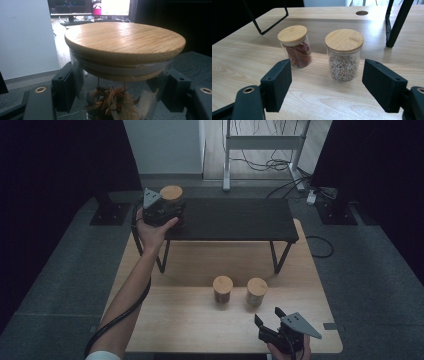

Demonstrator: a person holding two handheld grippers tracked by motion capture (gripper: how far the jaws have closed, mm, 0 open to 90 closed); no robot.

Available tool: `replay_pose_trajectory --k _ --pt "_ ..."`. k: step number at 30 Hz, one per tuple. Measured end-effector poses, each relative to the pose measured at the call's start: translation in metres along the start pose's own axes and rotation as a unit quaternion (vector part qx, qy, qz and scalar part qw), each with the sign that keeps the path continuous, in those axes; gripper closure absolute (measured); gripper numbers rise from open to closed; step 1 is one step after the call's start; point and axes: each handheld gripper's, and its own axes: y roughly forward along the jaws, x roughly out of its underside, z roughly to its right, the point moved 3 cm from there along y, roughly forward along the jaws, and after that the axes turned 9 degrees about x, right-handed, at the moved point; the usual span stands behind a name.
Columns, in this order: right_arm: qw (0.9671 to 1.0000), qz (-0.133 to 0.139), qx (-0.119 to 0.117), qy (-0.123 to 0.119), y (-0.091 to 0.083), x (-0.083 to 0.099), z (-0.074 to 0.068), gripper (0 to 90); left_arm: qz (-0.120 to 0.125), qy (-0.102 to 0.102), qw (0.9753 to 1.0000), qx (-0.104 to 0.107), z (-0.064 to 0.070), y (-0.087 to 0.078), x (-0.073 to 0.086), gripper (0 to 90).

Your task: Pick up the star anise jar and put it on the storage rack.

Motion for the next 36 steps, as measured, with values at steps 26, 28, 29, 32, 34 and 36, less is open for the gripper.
replay_pose_trajectory --k 26,28,29,32,34,36 --pt "1.0000 -0.001 0.001 -0.002 0.001 0.000 -0.002 23.9 0.034 -0.034 0.9988 0.006 0.003 -0.018 -0.003 24.0" --pt "1.0000 -0.001 0.001 -0.002 0.001 0.000 -0.002 23.9 0.035 -0.037 0.9987 0.004 0.004 -0.021 -0.003 23.6" --pt "1.0000 -0.001 0.001 -0.002 0.001 0.001 -0.002 23.9 0.036 -0.039 0.9986 0.005 0.003 -0.022 -0.002 21.5" --pt "1.0000 -0.002 0.002 -0.003 0.001 0.001 -0.003 23.9 0.038 -0.038 0.9985 0.007 0.003 -0.027 -0.002 21.4" --pt "1.0000 -0.001 0.002 -0.004 0.001 0.001 -0.003 24.0 0.039 -0.034 0.9986 0.010 0.004 -0.031 -0.002 20.6" --pt "1.0000 -0.001 0.002 -0.004 0.000 0.001 -0.004 23.9 0.039 -0.031 0.9986 0.014 0.004 -0.036 -0.003 21.0"
